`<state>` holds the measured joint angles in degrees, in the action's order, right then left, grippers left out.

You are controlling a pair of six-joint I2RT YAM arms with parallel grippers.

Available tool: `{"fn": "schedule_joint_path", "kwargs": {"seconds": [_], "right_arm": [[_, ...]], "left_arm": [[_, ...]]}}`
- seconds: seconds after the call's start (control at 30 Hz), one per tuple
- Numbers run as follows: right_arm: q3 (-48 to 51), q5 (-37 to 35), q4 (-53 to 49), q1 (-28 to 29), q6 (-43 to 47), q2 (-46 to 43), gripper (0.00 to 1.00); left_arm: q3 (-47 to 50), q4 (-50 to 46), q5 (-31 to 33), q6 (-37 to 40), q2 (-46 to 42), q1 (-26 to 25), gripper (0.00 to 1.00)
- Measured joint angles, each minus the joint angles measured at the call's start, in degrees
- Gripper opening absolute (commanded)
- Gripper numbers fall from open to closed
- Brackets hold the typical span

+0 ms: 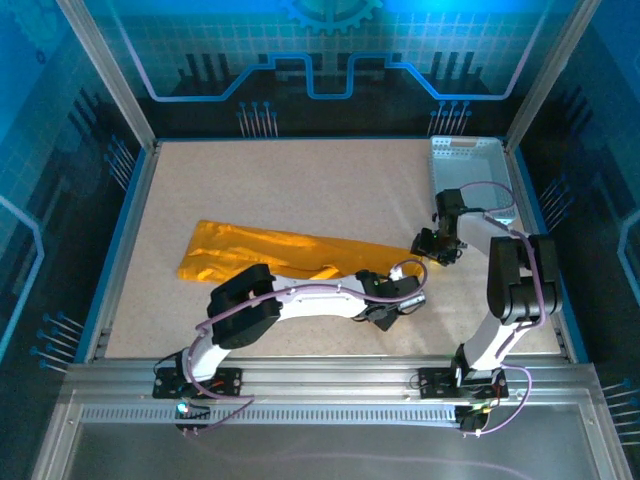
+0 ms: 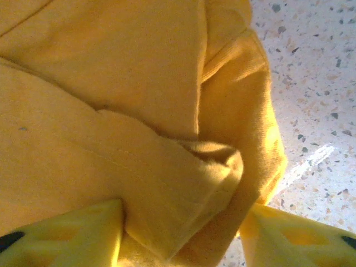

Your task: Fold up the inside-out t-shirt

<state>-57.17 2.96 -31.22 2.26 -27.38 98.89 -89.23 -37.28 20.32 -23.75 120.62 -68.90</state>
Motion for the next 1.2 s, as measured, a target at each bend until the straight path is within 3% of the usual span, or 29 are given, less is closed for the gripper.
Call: {"fn": "schedule_joint_path", "kwargs": {"seconds": [0.3,0.57,0.73,0.9,1.2], "right_arm": [[-0.6,-3.1,-0.8,2.7,-0.1,0.3,0.41],[-0.5,0.9,1.2,8.3,-0.9,0.3,0.27],[-0.6,0.7,1.1,8.3,-1.2,0.2,0.13],[-1.1,-0.3,-0.8,8.3,-1.0,-2.6,0.03],[-3.4,-0.8,-3.8,3.2,0.5,-8.5,0.0]], "left_arm": [[0.2,0.2,-0.6,-1.5,0.6,0.0,0.31],[2.6,2.3,-0.5,-3.8,-0.9,0.0,0.22],[6.0,4.8,-0.1,-5.9,-4.2,0.0,0.13],[11.4,8.3,0.5,-7.9,-10.6,0.0,0.11],[12.8,13.9,-2.8,-9.6,-14.1,0.0,0.07]]}}
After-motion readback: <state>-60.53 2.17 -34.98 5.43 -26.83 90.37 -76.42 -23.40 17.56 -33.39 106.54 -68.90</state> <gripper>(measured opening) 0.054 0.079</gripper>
